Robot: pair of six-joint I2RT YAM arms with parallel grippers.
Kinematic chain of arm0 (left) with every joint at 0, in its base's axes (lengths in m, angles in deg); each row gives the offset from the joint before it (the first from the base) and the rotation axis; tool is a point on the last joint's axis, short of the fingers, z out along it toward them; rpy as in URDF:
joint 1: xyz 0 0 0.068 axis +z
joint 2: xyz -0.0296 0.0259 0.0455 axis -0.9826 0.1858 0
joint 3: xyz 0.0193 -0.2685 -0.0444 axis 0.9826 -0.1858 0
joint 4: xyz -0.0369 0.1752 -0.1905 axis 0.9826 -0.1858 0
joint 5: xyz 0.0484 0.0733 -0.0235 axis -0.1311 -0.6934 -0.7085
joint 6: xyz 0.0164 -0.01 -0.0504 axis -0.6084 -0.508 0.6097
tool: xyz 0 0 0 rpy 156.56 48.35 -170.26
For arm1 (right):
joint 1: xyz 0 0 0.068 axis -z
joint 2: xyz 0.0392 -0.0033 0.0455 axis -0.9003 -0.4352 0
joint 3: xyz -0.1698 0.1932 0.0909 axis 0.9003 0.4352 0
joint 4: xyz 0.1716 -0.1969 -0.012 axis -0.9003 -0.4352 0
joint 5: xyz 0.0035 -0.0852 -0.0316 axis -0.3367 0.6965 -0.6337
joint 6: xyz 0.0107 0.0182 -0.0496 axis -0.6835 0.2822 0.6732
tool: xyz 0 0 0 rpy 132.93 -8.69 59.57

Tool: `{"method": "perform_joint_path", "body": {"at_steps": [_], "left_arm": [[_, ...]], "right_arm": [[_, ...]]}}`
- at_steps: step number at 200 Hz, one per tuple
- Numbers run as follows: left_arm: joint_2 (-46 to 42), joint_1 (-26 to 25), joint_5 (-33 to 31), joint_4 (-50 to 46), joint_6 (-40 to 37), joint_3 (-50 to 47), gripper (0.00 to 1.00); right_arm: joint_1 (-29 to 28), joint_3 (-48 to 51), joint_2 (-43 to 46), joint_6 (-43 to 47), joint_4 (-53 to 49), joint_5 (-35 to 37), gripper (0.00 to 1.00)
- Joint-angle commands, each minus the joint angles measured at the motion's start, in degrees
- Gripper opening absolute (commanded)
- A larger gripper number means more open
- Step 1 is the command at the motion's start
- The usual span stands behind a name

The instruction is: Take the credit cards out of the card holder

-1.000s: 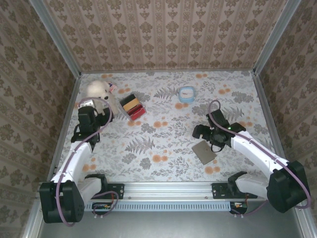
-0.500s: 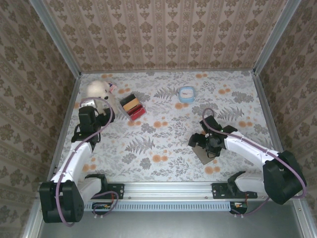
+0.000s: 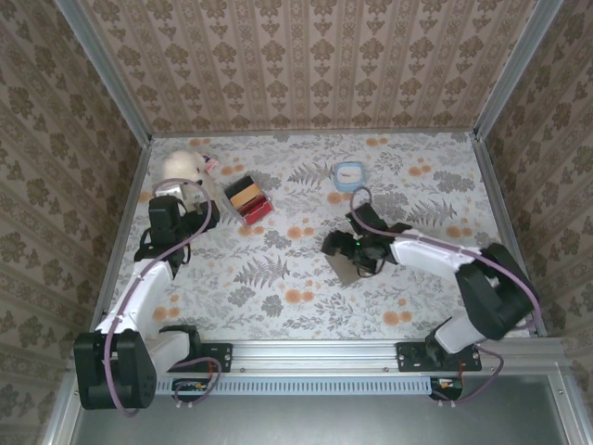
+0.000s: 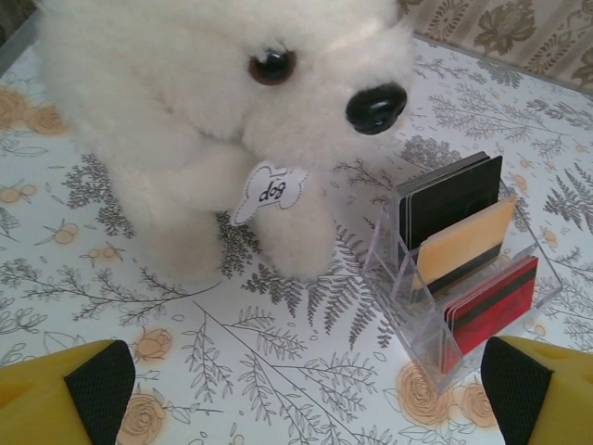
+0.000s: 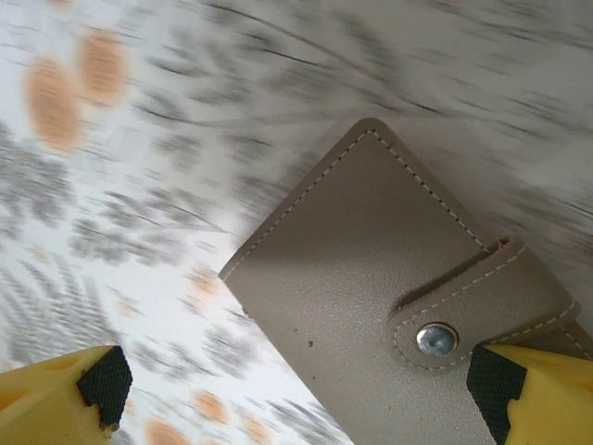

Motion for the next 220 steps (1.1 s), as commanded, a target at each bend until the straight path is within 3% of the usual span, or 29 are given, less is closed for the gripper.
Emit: {"method": "perform_joint_path", "body": {"at_steps": [1, 22, 56, 77, 113, 168, 220], "left_arm": [[1.65, -0.27, 3.19, -3.02, 2.3, 3.6, 1.0], [3.48, -0.32, 5.48, -6.08, 2.49, 5.8, 1.0], [5.56, -0.72, 9.29, -10.91, 4.19, 8.74, 1.0], [6.97, -1.58, 12.32, -10.64, 6.33, 9.68, 1.0], [9.41, -5.49, 15.89, -10.74, 11.36, 11.94, 1.0], [13.08, -14.76, 17.77, -6.23, 19.5, 11.69, 0.99], [19.02, -20.78, 19.25, -4.07, 23.48, 11.42, 0.93]], "right_arm": [[-1.85, -4.74, -8.39, -0.27, 5.39, -3.77, 0.98], [-1.81, -8.91, -9.91, 0.75, 4.45, -4.21, 1.0], [-0.56, -7.58, -3.43, 4.65, 1.65, 1.05, 1.0], [1.42, -6.94, -2.08, 8.08, -0.42, -0.23, 0.99], [3.67, -6.72, -2.8, 10.56, -2.13, -1.51, 0.92], [3.84, -7.87, -6.73, 11.77, -4.44, -0.92, 0.7], [3.67, -3.95, -7.29, 8.65, 1.98, -7.94, 0.55]]}}
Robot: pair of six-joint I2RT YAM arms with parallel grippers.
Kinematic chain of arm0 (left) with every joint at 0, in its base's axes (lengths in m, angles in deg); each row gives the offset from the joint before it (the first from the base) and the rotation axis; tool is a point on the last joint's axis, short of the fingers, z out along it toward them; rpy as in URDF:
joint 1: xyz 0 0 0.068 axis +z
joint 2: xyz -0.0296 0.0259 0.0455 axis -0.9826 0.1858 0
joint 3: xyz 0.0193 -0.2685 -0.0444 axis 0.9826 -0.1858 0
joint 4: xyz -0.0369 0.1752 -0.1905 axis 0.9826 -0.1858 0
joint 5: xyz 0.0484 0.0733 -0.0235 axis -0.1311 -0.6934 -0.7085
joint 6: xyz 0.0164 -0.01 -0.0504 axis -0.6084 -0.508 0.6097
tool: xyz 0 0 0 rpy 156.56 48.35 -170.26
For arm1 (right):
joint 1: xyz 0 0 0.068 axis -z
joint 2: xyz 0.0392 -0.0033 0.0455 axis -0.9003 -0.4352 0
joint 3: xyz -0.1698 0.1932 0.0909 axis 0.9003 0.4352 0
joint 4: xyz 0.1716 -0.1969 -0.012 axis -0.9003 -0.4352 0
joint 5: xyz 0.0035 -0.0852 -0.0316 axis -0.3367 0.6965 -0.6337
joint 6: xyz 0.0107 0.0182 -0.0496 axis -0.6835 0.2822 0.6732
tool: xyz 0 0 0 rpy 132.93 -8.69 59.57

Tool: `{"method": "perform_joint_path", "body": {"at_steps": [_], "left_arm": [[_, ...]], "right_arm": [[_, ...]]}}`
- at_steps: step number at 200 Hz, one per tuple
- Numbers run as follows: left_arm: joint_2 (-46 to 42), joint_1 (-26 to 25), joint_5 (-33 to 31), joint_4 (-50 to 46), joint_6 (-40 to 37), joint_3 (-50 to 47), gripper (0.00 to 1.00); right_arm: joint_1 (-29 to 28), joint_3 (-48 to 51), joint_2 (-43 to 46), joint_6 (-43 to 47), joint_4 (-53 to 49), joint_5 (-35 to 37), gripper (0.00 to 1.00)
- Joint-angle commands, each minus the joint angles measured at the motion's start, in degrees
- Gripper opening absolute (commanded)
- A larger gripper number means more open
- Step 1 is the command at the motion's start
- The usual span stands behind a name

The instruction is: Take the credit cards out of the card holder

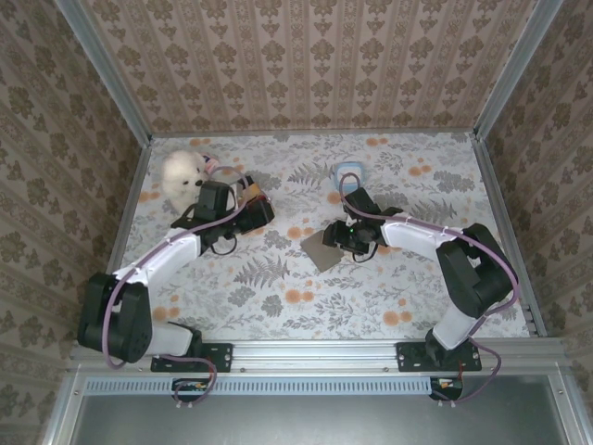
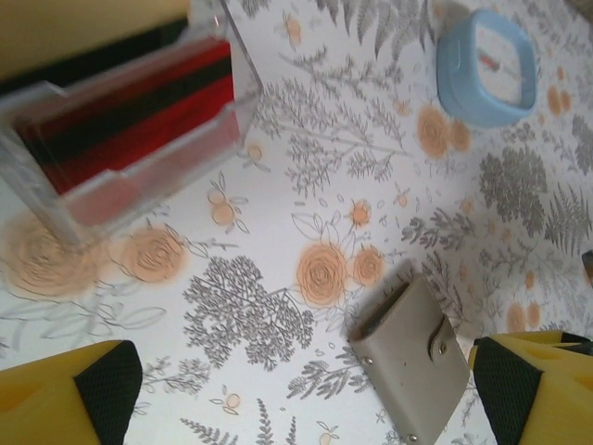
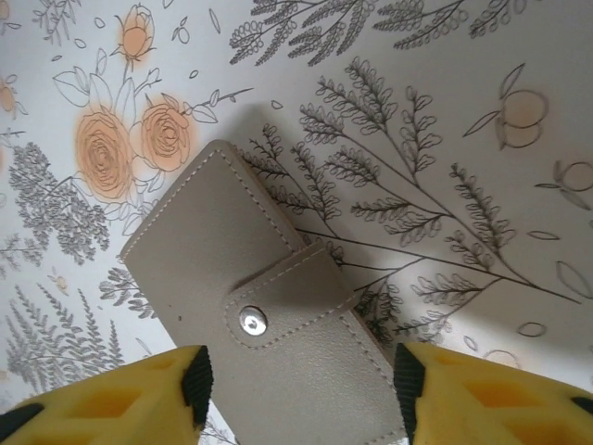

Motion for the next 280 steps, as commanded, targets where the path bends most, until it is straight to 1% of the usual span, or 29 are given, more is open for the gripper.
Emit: {"method": "perform_joint_path", "body": {"at_steps": [1, 23, 35, 38, 45, 74, 91, 116, 130, 160, 213, 232, 257, 280], "left_arm": [[2.33, -1.86, 2.41, 2.28, 3.6, 0.82, 0.93], [5.14, -3.73, 4.49, 3.29, 4.51, 1.04, 0.89], [6.29, -3.8, 5.23, 3.68, 4.85, 1.17, 0.88], [6.5, -5.5, 5.34, 3.7, 4.93, 1.2, 0.87], [7.1, -6.38, 5.47, 3.68, 5.13, 1.3, 0.87], [9.21, -8.16, 6.04, 3.86, 5.6, 1.55, 0.82], [10.93, -8.45, 7.97, 5.6, 6.14, 1.44, 0.78], [14.38, -8.58, 11.6, 6.36, 4.92, 3.11, 0.73], [16.33, -8.71, 12.74, 5.75, 3.23, 4.96, 0.7], [20.84, -9.24, 12.95, -0.64, -2.96, 11.68, 0.65], [27.84, -9.55, 11.73, -9.32, -8.89, 20.93, 0.65], [29.72, -9.76, 14.5, -9.16, -9.04, 21.96, 0.65], [31.3, -10.21, 15.95, -9.24, -8.7, 22.31, 0.63], [31.92, -10.48, 17.77, -6.76, -7.34, 21.55, 0.61]], "right_arm": [[-0.31, 2.52, -0.64, -1.87, 3.27, -4.79, 0.55], [-0.96, 3.66, -1.94, -3.55, 5.49, -7.41, 0.53], [-1.48, 3.97, -2.3, -3.99, 6.6, -8.42, 0.52], [-1.57, 4.04, -2.31, -4.21, 6.95, -8.64, 0.52], [-1.8, 4.33, -2.47, -4.67, 7.88, -9.44, 0.52], [-2.3, 4.26, -3.32, -6.04, 10.5, -12.32, 0.51], [-2.12, 3.24, -2.66, -4.64, 8.08, -10.63, 0.51], [-1.65, 1.07, 0.5, -0.51, 1.51, -4.49, 0.51], [-1.03, 0.69, 2.06, 0.54, -0.25, -1.77, 0.51], [0.83, 0.62, 1.77, -0.94, 0.31, 1.83, 0.47], [2.1, -2.04, -3.72, -5.03, 4.83, 1.81, 0.42], [2.1, -3.19, -5.44, -4.92, 4.21, 1.29, 0.4], [2.05, -2.87, -6.89, -4.81, 6.31, 0.01, 0.39], [2.05, -2.88, -7.77, -3.77, 7.57, -0.11, 0.39]]}}
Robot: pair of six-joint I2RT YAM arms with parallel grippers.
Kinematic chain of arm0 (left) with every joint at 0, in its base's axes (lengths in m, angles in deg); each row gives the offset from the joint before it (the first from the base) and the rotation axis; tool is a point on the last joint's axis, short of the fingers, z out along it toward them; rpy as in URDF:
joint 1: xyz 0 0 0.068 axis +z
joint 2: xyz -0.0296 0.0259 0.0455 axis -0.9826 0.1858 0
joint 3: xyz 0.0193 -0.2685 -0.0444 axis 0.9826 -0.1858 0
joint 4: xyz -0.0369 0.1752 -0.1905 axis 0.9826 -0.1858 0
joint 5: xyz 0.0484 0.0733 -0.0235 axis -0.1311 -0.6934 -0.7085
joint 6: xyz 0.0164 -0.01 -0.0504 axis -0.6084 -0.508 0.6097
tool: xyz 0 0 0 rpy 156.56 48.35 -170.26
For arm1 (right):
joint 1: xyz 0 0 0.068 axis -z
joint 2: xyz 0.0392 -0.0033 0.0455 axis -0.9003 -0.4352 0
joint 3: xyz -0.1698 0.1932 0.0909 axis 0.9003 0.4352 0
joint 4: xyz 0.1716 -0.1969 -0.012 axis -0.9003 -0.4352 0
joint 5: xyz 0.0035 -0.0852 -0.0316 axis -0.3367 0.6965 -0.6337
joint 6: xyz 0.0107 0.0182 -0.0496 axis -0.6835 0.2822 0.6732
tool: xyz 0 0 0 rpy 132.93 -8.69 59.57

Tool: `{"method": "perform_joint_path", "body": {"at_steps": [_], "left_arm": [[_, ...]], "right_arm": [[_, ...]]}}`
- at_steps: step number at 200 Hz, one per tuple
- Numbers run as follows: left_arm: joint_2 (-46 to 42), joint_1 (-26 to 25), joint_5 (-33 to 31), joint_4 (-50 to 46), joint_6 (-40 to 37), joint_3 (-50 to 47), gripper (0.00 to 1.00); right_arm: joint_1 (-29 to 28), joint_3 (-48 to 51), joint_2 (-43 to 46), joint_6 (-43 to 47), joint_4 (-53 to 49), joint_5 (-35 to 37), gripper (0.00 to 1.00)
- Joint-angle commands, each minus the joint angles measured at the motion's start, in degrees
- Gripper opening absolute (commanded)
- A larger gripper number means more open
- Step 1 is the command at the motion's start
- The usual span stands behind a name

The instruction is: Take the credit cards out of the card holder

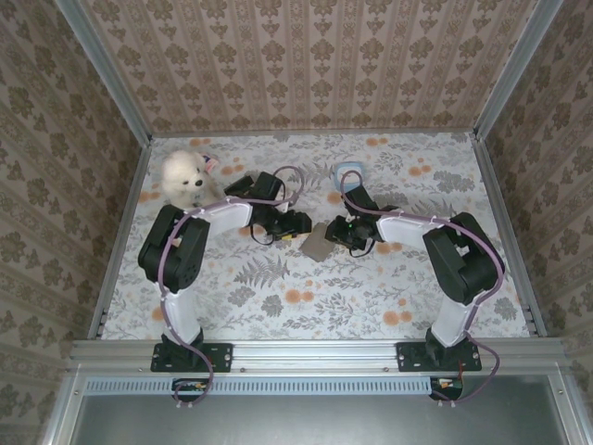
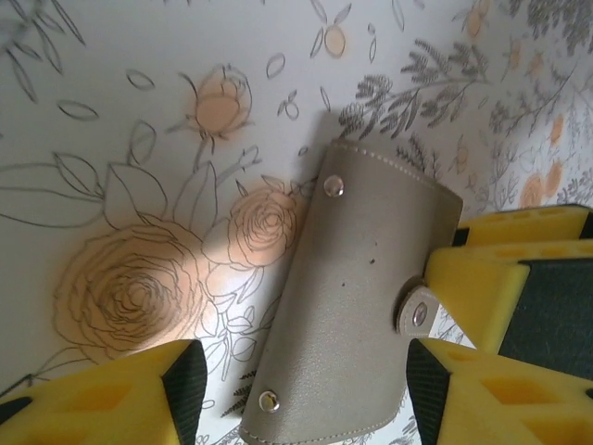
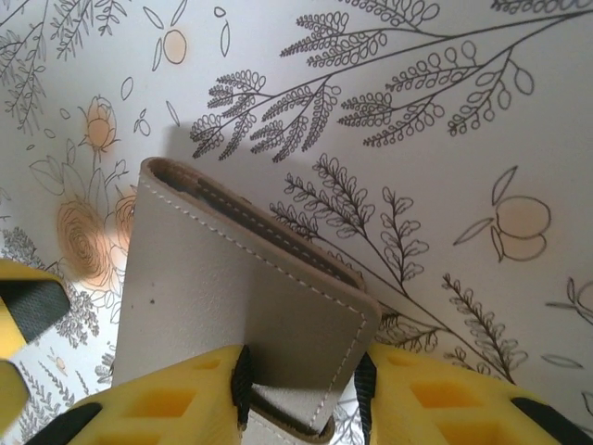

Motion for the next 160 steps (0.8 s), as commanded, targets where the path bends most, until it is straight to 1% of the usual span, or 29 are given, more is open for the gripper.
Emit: {"method": "perform_joint_path", "body": {"at_steps": [1, 7, 20, 85, 100, 110, 112, 116, 128, 138, 160], "left_arm": [[1.06, -0.55, 3.39, 0.43, -0.2, 0.73, 0.61], [1.21, -0.64, 5.22, 1.16, 0.24, 0.52, 0.61], [1.55, -0.77, 6.06, 2.11, 0.97, 0.06, 0.6], [2.96, -0.73, 6.56, 5.05, 3.43, -1.84, 0.58], [3.2, -0.64, 5.99, 5.74, 4.29, -2.36, 0.56], [2.93, -0.71, 4.22, 4.82, 4.19, -2.43, 0.53], [2.92, -0.72, 2.61, 4.44, 4.14, -2.39, 0.52], [2.77, -0.73, 1.35, 3.92, 3.91, -2.45, 0.52], [2.57, -0.73, -0.13, 3.44, 3.72, -2.57, 0.5], [2.7, -0.73, -0.03, 4.0, 4.22, -2.87, 0.49], [3.31, -0.73, 2.24, 6.35, 5.66, -3.67, 0.46]], "right_arm": [[-0.02, -1.08, -1.39, 0.0, 1.91, -0.44, 0.39], [0.0, -1.18, -1.68, 0.31, 2.04, -0.28, 0.38], [-0.02, -1.89, -2.83, 0.83, 1.46, -0.26, 0.38], [0.0, -1.7, -5.22, 0.56, 3.04, -1.47, 0.36], [0.0, -1.39, -5.22, 0.44, 3.25, -1.53, 0.35], [0.0, -1.14, -5.21, 0.44, 3.34, -1.49, 0.35], [0.0, -1.13, -5.18, 0.46, 3.34, -1.51, 0.35], [0.0, -1.12, -5.16, 0.44, 3.35, -1.41, 0.35], [-0.04, -1.09, -5.23, 0.49, 3.46, -1.4, 0.35], [0.0, -1.04, -5.17, 0.44, 3.54, -1.45, 0.34], [0.0, -0.77, -5.49, 0.4, 3.94, -1.8, 0.32]]}}
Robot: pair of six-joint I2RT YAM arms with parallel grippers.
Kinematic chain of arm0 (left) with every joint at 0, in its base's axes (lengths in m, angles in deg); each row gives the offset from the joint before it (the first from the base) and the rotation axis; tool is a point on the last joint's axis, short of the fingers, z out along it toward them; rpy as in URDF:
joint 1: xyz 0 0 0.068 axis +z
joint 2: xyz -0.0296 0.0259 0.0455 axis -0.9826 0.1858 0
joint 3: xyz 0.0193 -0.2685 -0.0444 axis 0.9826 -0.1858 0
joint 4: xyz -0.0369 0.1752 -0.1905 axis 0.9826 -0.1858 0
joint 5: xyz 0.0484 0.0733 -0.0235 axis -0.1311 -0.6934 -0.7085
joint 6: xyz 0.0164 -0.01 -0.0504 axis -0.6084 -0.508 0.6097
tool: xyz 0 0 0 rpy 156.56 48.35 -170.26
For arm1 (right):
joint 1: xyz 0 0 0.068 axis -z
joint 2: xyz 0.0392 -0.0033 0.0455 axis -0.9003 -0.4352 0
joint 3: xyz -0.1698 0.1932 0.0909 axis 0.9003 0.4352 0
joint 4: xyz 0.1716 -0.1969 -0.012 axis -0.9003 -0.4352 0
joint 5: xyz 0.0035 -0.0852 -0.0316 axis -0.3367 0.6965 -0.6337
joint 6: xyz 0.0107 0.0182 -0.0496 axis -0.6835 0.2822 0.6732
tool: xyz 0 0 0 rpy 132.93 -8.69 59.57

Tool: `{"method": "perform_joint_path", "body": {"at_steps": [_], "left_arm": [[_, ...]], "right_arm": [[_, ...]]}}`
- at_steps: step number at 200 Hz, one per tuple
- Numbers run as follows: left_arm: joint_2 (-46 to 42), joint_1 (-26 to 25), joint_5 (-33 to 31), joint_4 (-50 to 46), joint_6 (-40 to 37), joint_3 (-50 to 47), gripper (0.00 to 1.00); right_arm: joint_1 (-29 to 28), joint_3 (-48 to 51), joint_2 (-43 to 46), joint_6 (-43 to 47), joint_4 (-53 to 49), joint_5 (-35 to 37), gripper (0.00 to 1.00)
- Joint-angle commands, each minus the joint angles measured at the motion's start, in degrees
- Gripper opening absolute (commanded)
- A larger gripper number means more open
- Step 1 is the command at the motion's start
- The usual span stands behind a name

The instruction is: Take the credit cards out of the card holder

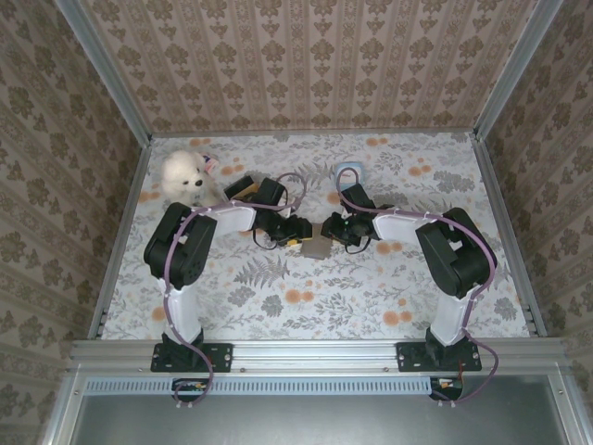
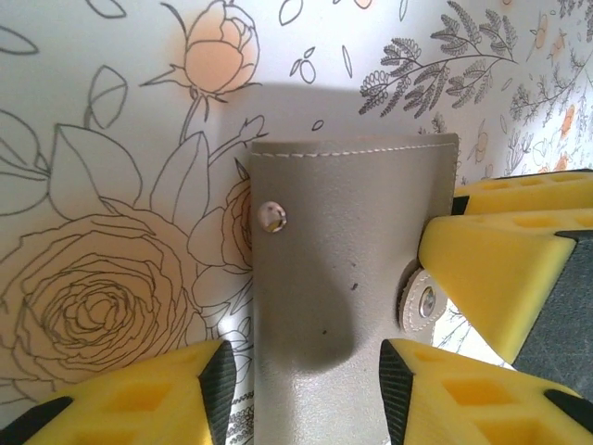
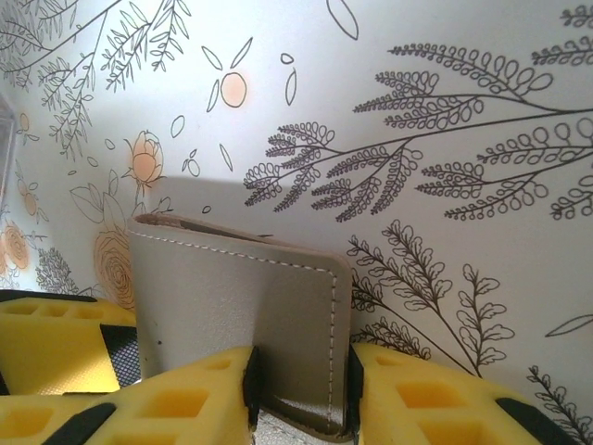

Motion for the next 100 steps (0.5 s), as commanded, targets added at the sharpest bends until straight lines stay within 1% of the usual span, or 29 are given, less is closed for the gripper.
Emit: {"method": "perform_joint_path", "body": {"at_steps": [1, 16, 19, 25, 53, 75, 100], "left_arm": [[1.04, -0.2, 0.17, 1.83, 1.93, -1.54, 0.46], [1.3, -0.2, 1.19, 3.51, 2.93, -1.97, 0.45], [1.4, -0.2, 2.87, 3.98, 3.08, -2.04, 0.45], [1.54, -0.16, 4.12, 5.04, 3.45, -2.28, 0.44], [1.59, -0.03, 8.37, 12.28, 6.79, -3.96, 0.44], [1.29, 0.14, 9.71, 15.97, 8.6, -4.87, 0.44], [0.39, 0.54, 10.3, 19.09, 9.72, -6.05, 0.41]], "right_arm": [[0.0, 0.93, -2.3, -0.06, -0.53, -0.05, 0.32], [0.0, 1.31, -2.61, -0.41, 0.23, -0.66, 0.32], [-0.04, 1.33, -2.63, -0.43, 0.45, -0.81, 0.32], [0.0, 1.53, -2.79, -0.65, 0.77, -1.08, 0.32], [0.0, 2.18, -3.61, -1.55, 2.28, -2.18, 0.3], [0.0, 2.77, -3.79, -2.19, 3.47, -2.37, 0.31], [0.0, 2.98, -3.28, -2.22, 3.84, -2.22, 0.31]]}}
